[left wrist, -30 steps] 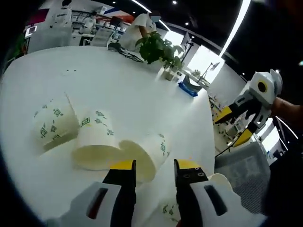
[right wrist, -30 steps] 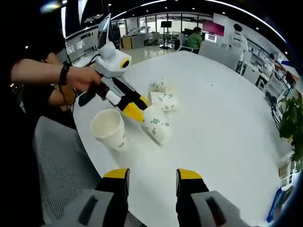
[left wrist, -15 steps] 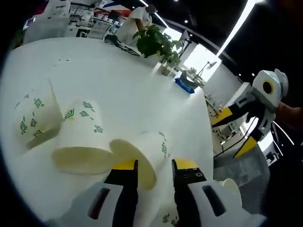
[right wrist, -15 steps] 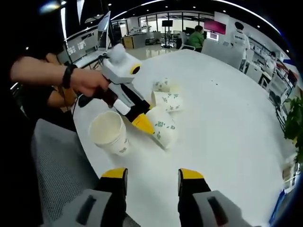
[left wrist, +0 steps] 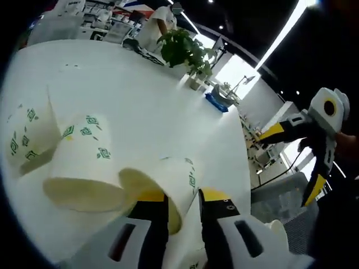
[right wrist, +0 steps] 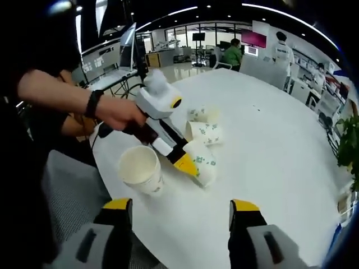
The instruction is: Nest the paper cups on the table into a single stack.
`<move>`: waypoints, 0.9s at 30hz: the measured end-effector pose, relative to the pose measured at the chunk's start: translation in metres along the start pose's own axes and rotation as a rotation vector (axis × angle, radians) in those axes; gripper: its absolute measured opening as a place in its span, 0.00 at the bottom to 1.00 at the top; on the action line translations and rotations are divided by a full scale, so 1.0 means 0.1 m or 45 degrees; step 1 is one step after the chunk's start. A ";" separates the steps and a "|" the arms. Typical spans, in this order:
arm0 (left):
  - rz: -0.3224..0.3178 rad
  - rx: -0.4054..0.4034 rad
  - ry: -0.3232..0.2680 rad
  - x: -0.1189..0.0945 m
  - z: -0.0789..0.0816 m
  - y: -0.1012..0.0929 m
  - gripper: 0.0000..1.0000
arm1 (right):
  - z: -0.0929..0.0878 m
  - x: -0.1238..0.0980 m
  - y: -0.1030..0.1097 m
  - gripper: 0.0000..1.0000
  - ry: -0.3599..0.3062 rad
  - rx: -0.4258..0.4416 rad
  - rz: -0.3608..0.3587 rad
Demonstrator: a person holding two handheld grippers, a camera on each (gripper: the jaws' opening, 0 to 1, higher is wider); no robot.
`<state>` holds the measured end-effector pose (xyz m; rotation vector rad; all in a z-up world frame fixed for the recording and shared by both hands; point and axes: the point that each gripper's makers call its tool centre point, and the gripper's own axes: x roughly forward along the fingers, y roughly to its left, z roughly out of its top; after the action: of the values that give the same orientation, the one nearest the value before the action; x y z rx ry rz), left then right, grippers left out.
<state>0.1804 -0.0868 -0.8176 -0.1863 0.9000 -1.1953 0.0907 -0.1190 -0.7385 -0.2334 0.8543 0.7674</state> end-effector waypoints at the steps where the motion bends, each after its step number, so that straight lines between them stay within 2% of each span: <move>1: 0.000 0.002 -0.001 0.01 0.00 0.00 0.16 | 0.00 -0.02 0.00 0.72 -0.008 0.006 -0.004; 8: -0.007 -0.001 -0.017 0.06 0.02 -0.01 0.08 | -0.02 -0.16 0.01 0.73 -0.053 0.035 -0.038; 11: -0.008 0.006 -0.027 0.06 0.04 -0.01 0.00 | -0.03 -0.18 0.02 0.73 -0.060 0.045 -0.048; 14: -0.009 0.011 -0.056 0.05 0.11 -0.02 0.00 | -0.06 -0.19 0.01 0.73 -0.058 0.053 -0.058; 27: 0.007 0.103 -0.074 -0.09 0.26 -0.12 0.00 | -0.11 -0.20 0.00 0.71 -0.060 0.072 -0.070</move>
<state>0.1886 -0.0922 -0.7893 -0.1525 0.7993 -1.2133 0.0753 -0.1345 -0.7304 -0.1871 0.8211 0.6941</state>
